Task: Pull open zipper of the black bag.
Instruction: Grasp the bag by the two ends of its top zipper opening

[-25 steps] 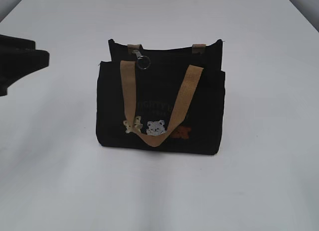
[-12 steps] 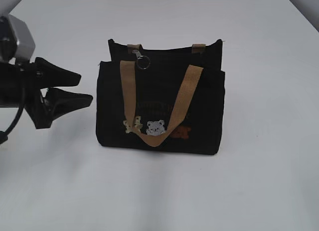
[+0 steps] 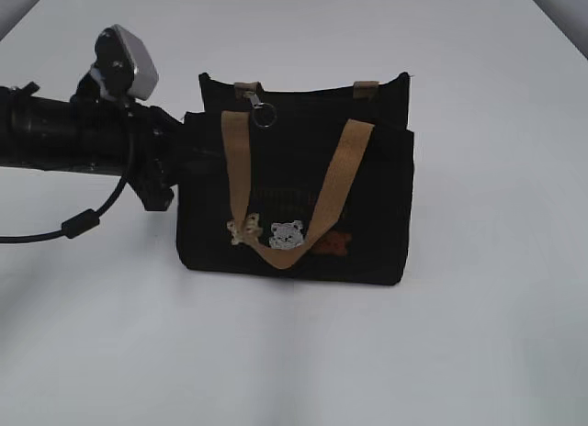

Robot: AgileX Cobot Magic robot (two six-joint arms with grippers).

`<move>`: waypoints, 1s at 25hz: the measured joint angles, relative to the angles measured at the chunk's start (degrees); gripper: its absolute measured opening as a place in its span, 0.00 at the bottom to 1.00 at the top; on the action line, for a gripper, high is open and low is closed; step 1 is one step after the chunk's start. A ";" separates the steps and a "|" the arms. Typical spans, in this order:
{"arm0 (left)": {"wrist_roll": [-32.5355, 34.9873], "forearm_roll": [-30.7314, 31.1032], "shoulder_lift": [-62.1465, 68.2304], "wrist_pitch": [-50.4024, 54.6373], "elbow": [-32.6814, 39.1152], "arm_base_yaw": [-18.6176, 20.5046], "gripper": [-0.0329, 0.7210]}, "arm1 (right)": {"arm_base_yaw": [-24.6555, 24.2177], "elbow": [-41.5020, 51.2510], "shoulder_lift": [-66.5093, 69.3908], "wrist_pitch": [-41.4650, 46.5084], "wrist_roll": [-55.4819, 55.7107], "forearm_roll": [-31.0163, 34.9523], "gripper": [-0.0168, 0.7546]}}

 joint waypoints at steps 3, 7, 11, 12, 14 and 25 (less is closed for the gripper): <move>-5.00 0.07 0.43 -2.55 -0.60 -1.52 0.19 | 0.00 -0.60 4.35 -0.99 -10.50 9.01 0.55; -16.05 0.18 -0.73 -5.28 -0.20 -1.69 0.13 | 0.00 -0.86 18.51 -11.51 -34.84 30.44 0.55; -18.15 0.97 -4.08 -7.11 1.95 -1.69 0.13 | 2.11 -2.00 36.38 -19.22 -63.64 54.64 0.55; -18.32 1.39 -4.94 -7.38 2.37 -1.69 0.13 | 3.06 -3.09 40.62 -19.98 -69.79 58.38 0.55; -18.49 2.82 -5.90 -7.60 2.87 -1.69 0.13 | 6.38 -6.71 52.37 -21.82 -77.92 64.28 0.55; -18.71 4.10 -6.43 -7.64 5.48 -1.69 0.13 | 28.37 -34.77 93.11 -39.33 -86.90 59.20 0.55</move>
